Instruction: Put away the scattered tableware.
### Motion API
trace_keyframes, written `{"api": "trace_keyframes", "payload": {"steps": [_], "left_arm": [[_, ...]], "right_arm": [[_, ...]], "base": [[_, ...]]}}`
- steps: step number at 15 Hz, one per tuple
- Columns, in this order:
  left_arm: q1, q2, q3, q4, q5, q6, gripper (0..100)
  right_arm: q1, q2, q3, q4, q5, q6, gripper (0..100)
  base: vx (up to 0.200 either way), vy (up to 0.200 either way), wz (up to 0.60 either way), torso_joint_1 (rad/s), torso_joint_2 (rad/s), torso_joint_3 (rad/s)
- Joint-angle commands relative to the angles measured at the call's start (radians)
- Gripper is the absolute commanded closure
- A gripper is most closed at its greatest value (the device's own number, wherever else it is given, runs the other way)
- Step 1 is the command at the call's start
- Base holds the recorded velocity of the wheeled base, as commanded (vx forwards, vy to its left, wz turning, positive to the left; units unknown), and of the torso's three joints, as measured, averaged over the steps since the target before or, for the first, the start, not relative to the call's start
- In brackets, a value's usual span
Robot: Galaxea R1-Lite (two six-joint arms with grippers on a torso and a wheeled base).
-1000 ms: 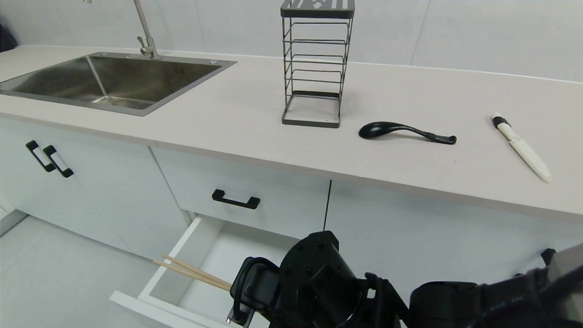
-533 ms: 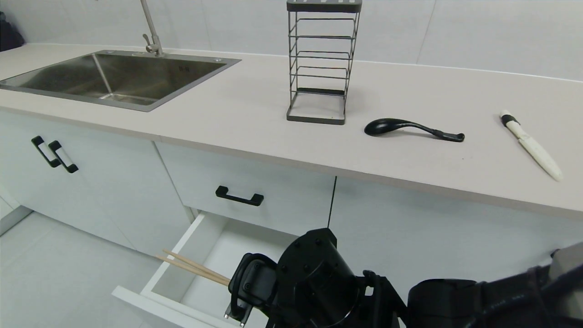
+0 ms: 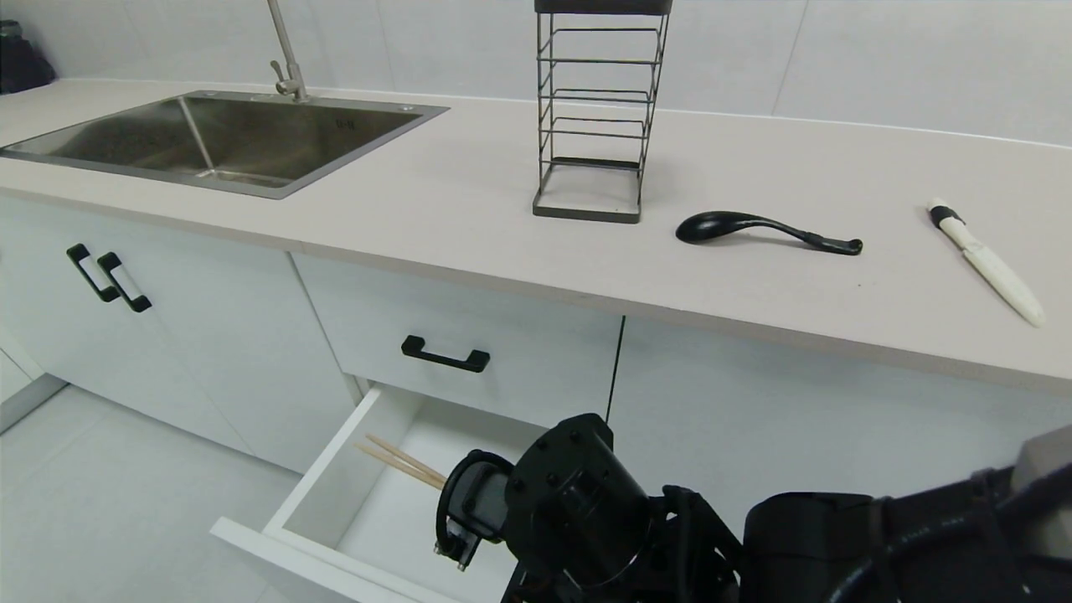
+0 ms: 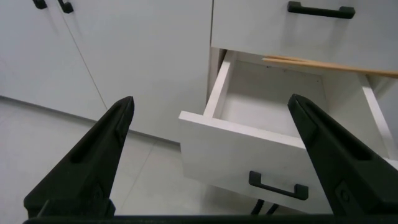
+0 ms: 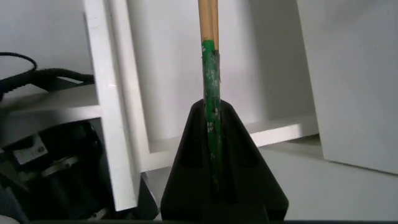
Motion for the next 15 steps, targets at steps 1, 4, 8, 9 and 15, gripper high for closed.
{"api": "trace_keyframes", "payload": {"steps": [1, 4, 8, 9, 15], "left_arm": [[0.000, 0.001, 0.000, 0.001, 0.000, -0.001, 0], [0.000, 0.001, 0.000, 0.001, 0.000, -0.001, 0], [0.000, 0.001, 0.000, 0.001, 0.000, -0.001, 0], [0.000, 0.001, 0.000, 0.001, 0.000, -0.001, 0], [0.000, 0.001, 0.000, 0.001, 0.000, -0.001, 0]], "right_arm": [[-0.006, 0.000, -0.005, -0.001, -0.004, -0.001, 100], [-0.013, 0.019, -0.048, -0.002, -0.001, 0.001, 100], [-0.015, 0.066, -0.117, -0.004, -0.001, -0.051, 100], [-0.015, 0.086, -0.144, -0.002, 0.022, -0.042, 100], [-0.073, 0.197, -0.255, 0.070, 0.034, 0.041, 100]], "base": [[0.000, 0.000, 0.00, -0.207, 0.27, 0.115], [0.000, 0.000, 0.00, -0.178, 0.25, 0.098], [0.000, 0.000, 0.00, -0.029, 0.14, 0.044], [0.000, 0.000, 0.00, 0.002, 0.09, 0.046], [0.000, 0.000, 0.00, 0.000, 0.01, 0.006]]}}
